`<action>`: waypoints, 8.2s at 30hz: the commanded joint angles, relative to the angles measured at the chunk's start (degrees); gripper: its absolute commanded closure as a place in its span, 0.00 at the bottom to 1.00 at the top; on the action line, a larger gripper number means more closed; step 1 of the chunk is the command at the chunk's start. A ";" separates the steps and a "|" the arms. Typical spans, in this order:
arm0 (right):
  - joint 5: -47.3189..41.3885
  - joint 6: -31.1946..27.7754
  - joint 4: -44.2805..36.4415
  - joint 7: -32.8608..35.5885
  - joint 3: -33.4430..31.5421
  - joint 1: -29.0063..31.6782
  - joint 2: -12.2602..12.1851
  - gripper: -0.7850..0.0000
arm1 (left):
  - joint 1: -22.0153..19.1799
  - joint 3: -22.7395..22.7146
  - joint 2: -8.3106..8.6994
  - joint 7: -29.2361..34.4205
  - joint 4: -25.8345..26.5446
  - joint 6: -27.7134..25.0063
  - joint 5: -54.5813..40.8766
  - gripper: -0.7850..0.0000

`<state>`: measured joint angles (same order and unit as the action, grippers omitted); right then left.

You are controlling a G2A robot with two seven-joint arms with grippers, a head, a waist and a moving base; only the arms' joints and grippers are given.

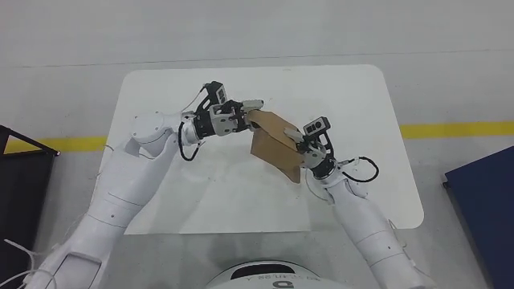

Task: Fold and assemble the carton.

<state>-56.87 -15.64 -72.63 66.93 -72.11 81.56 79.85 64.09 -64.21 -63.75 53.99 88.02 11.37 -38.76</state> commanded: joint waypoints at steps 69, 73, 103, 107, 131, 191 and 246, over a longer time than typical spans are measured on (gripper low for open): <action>1.90 2.23 0.93 -1.20 2.53 -2.08 -0.87 1.00 | 4.63 -0.91 4.71 0.74 10.88 20.41 17.02 0.43; 1.96 2.27 0.89 -1.39 2.74 -2.22 -0.88 1.00 | 4.20 -0.48 4.72 0.92 9.99 19.93 16.75 0.43; 1.17 2.52 1.72 -1.68 3.40 -3.26 -1.03 1.00 | 2.02 2.02 4.78 0.88 7.00 18.17 15.11 0.47; 1.06 2.29 1.74 -1.68 3.43 -3.26 -1.05 1.00 | 1.64 2.45 4.75 0.72 6.73 18.00 15.14 0.47; 0.67 1.86 1.36 -0.95 2.79 -2.36 -1.46 1.00 | 4.89 -0.94 5.60 -2.51 8.89 15.94 13.25 0.40; 94.15 48.70 -29.18 2.35 14.81 -17.89 -9.51 0.00 | 15.81 -16.19 7.29 -3.80 7.57 -1.32 2.61 0.00; 56.00 18.17 -15.28 -17.13 -1.97 -4.59 -11.47 0.00 | 15.81 -16.19 7.29 -3.80 7.57 -1.32 2.61 0.00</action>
<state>-0.90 2.44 -88.54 50.07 -74.59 77.83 68.29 79.90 -80.40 -56.46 50.20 95.59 10.05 -36.14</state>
